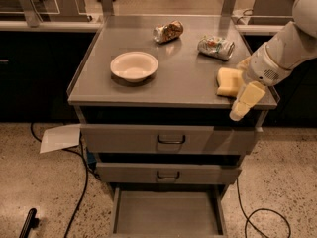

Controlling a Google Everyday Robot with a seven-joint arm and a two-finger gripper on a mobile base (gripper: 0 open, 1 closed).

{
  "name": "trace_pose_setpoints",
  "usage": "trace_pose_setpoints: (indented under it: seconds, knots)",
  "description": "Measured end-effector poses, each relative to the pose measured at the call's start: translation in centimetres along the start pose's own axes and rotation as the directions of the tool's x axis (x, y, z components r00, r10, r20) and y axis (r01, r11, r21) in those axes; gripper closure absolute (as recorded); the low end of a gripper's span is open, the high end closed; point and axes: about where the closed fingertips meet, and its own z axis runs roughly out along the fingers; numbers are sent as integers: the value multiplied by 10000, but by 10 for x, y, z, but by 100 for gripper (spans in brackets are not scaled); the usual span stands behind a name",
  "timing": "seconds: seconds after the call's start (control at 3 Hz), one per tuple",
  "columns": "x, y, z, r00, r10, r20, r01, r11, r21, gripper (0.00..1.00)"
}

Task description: Place sponge into bottom drawer

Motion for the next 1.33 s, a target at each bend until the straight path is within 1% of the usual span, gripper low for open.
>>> trace_pose_setpoints:
  seconds: [0.67, 1.0, 1.33]
  knots:
    - [20, 4, 28, 9979, 511, -389, -529, 9975, -470, 0]
    - [23, 8, 36, 9962, 682, -550, -720, 9949, -706, 19]
    - [23, 8, 37, 9962, 682, -550, -720, 9949, -706, 42]
